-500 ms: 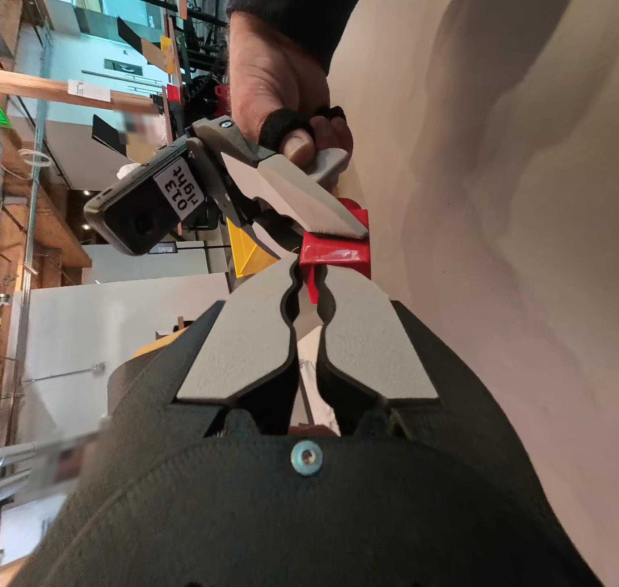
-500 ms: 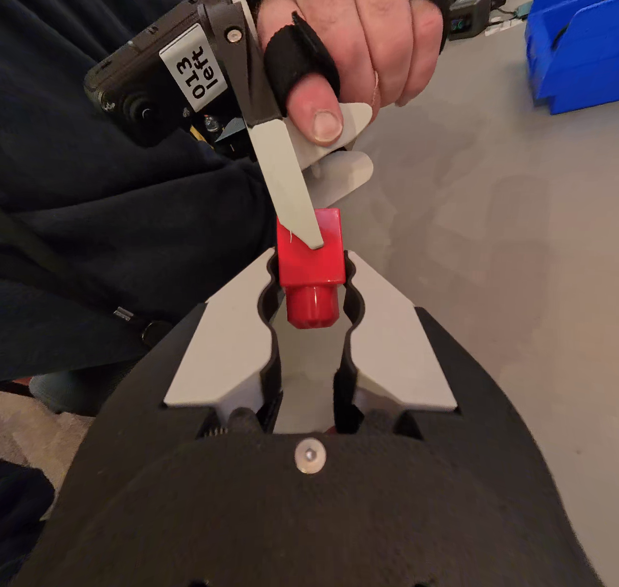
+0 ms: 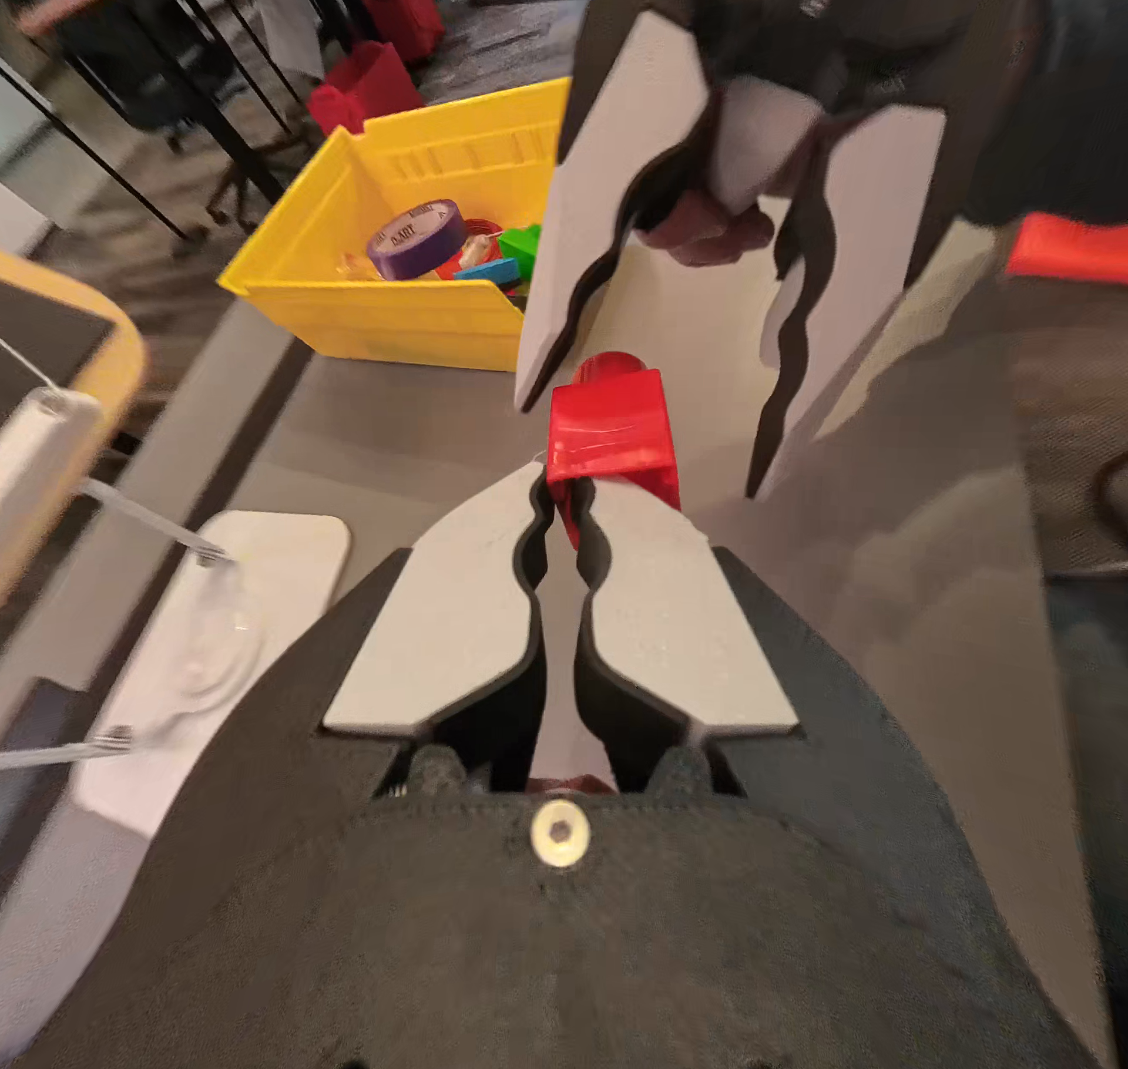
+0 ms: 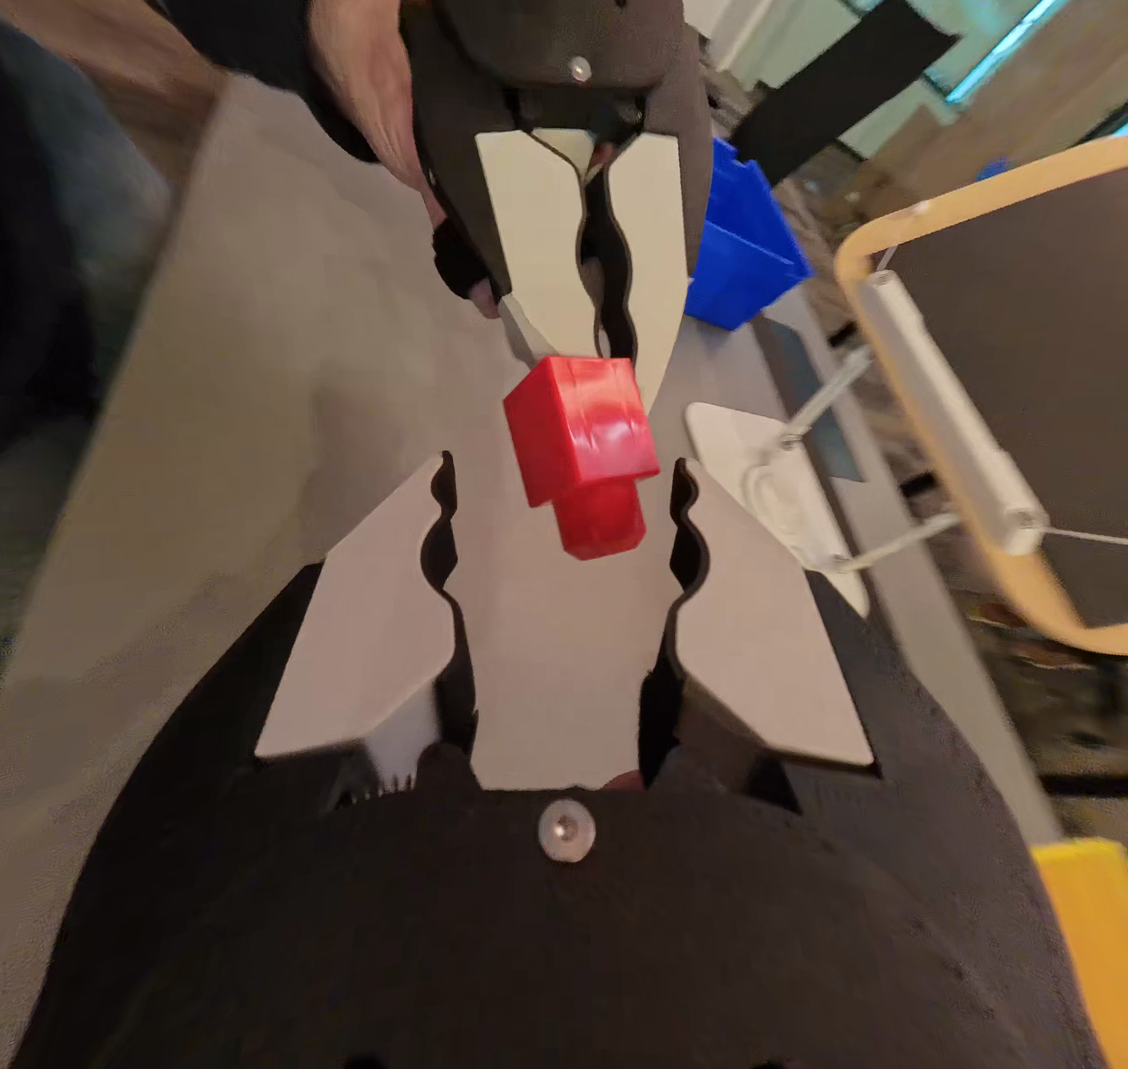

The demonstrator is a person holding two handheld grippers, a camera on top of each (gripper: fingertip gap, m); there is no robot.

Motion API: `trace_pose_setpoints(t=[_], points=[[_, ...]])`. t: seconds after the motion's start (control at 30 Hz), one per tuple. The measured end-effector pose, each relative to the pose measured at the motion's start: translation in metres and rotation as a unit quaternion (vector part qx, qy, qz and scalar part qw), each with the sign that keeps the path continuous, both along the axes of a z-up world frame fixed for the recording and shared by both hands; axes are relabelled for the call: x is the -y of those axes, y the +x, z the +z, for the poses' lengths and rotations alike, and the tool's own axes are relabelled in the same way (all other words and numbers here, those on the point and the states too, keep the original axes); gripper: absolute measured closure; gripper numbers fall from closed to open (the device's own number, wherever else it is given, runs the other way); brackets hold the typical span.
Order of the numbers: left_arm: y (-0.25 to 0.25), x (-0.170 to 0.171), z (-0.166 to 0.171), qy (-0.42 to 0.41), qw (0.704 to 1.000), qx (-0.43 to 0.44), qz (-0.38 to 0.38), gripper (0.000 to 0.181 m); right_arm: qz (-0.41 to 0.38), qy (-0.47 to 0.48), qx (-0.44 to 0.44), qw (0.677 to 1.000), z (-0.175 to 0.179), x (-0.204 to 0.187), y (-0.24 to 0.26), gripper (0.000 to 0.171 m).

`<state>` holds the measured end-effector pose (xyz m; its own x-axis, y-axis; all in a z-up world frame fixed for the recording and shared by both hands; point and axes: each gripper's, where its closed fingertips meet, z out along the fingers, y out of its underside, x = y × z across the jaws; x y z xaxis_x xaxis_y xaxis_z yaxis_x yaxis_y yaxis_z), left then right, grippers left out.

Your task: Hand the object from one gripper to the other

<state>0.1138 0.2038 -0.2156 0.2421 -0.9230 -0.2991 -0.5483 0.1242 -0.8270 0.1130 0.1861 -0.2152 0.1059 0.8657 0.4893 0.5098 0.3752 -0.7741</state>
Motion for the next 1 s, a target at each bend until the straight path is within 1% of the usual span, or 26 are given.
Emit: trace_pose_setpoints(t=[0.07, 0.13, 0.2, 0.27, 0.33, 0.37, 0.43, 0.53, 0.67, 0.7, 0.77, 0.8, 0.83, 0.9, 0.93, 1.0], points=[[0.003, 0.004, -0.004, -0.079, 0.996, 0.029, -0.007, 0.177, -0.019, 0.077, 0.018, 0.997, 0.003, -0.004, 0.000, 0.102], [0.005, 0.007, -0.001, -0.155, 0.985, 0.073, -0.013, 0.177, -0.040, 0.159, 0.049, 0.985, 0.001, -0.010, 0.001, 0.102], [0.007, 0.012, 0.001, -0.237, 0.965, 0.111, -0.029, 0.177, -0.046, 0.223, 0.077, 0.971, -0.003, -0.011, 0.000, 0.102], [0.008, 0.014, -0.002, -0.297, 0.945, 0.130, -0.037, 0.177, -0.053, 0.276, 0.092, 0.955, -0.003, -0.010, -0.003, 0.111], [0.009, 0.013, -0.008, -0.323, 0.937, 0.132, -0.029, 0.177, -0.069, 0.315, 0.111, 0.940, -0.003, -0.012, -0.005, 0.120], [0.009, 0.014, -0.011, -0.331, 0.935, 0.128, -0.027, 0.177, -0.080, 0.326, 0.124, 0.934, -0.005, -0.015, -0.004, 0.130], [0.010, 0.011, -0.017, -0.331, 0.936, 0.122, -0.013, 0.177, -0.093, 0.327, 0.145, 0.929, -0.009, -0.019, -0.004, 0.134], [0.009, 0.009, -0.020, -0.342, 0.931, 0.124, -0.002, 0.176, -0.099, 0.304, 0.152, 0.935, -0.014, -0.021, -0.003, 0.136], [0.009, 0.009, -0.021, -0.306, 0.946, 0.110, -0.001, 0.174, -0.096, 0.251, 0.141, 0.953, -0.018, -0.022, -0.002, 0.138], [0.007, 0.008, -0.020, -0.288, 0.952, 0.107, -0.002, 0.169, -0.097, 0.229, 0.134, 0.959, -0.018, -0.022, -0.001, 0.137], [0.001, -0.001, -0.020, -0.225, 0.970, 0.087, 0.013, 0.154, -0.091, 0.183, 0.128, 0.970, -0.020, -0.023, 0.002, 0.137], [-0.003, -0.003, -0.018, -0.191, 0.978, 0.077, 0.019, 0.150, -0.085, 0.155, 0.131, 0.975, -0.023, -0.022, 0.003, 0.137], [-0.007, -0.006, -0.015, -0.145, 0.987, 0.062, 0.024, 0.150, -0.074, 0.121, 0.127, 0.982, -0.026, -0.020, 0.003, 0.137], [-0.012, -0.007, -0.009, -0.023, 0.999, 0.013, 0.024, 0.147, -0.047, 0.038, 0.120, 0.991, -0.033, -0.014, 0.002, 0.137], [-0.014, -0.006, -0.007, 0.038, 0.999, -0.016, 0.019, 0.146, -0.037, 0.007, 0.121, 0.992, -0.035, -0.013, 0.002, 0.137], [-0.013, -0.001, -0.004, 0.147, 0.986, -0.073, -0.003, 0.146, -0.006, -0.066, 0.127, 0.990, -0.042, -0.005, 0.002, 0.137]])
